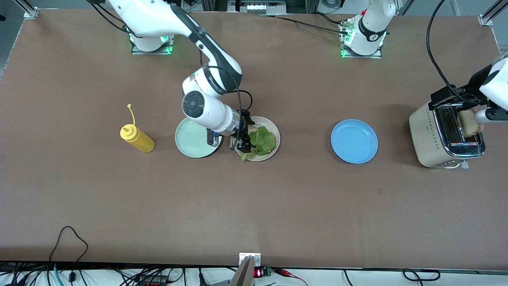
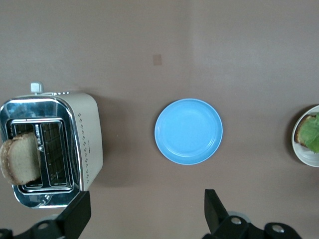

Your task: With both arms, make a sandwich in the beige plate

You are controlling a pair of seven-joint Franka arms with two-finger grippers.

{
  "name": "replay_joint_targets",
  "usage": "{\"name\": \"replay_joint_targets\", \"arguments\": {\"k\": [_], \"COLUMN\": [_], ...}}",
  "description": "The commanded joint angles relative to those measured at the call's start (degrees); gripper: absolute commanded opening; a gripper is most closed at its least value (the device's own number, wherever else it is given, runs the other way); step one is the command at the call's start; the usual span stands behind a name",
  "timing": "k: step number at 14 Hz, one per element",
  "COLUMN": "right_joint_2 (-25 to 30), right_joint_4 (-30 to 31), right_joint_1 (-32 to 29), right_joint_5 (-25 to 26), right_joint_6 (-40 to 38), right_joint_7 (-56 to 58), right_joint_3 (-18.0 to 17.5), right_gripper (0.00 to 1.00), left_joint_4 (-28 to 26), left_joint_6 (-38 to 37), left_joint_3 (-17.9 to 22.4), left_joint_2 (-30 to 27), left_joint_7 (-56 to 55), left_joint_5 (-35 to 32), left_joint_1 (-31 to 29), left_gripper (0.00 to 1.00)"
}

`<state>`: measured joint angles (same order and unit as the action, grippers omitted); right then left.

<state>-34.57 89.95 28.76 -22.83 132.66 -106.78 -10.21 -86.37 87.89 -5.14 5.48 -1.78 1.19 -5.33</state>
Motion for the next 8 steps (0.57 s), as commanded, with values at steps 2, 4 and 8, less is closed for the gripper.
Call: {"name": "replay_joint_targets", "arguments": {"k": [2,4,8], "right_joint_2": [8.7,12.1,17.6], "right_joint_4": [2.4,2.4,2.4], "right_joint_1": [-7.2,-11.6,-21.5], "right_joint_5": [0.0,0.1,1.0], "right_joint_6": [-12.2,-17.6,-26.9], "right_joint_7": [16.9,25.6,44.5], "right_joint_3": [-0.2,-0.1,-0.1], "right_gripper": [1.0,1.0,1.0], "left_joint_4": [3.8,3.9,4.1], "left_joint_6": [-1.1,-0.9,-0.8], "left_joint_3": [0.4,0.3,0.3], "left_joint_2": [3.0,5.4,10.9], "left_joint_7": [0.9,1.0,1.3], "left_joint_5": [-0.5,-2.2,-3.7], "left_joint_1": [-1.0,-3.5,-10.6], "left_gripper": [1.0,1.0,1.0]}}
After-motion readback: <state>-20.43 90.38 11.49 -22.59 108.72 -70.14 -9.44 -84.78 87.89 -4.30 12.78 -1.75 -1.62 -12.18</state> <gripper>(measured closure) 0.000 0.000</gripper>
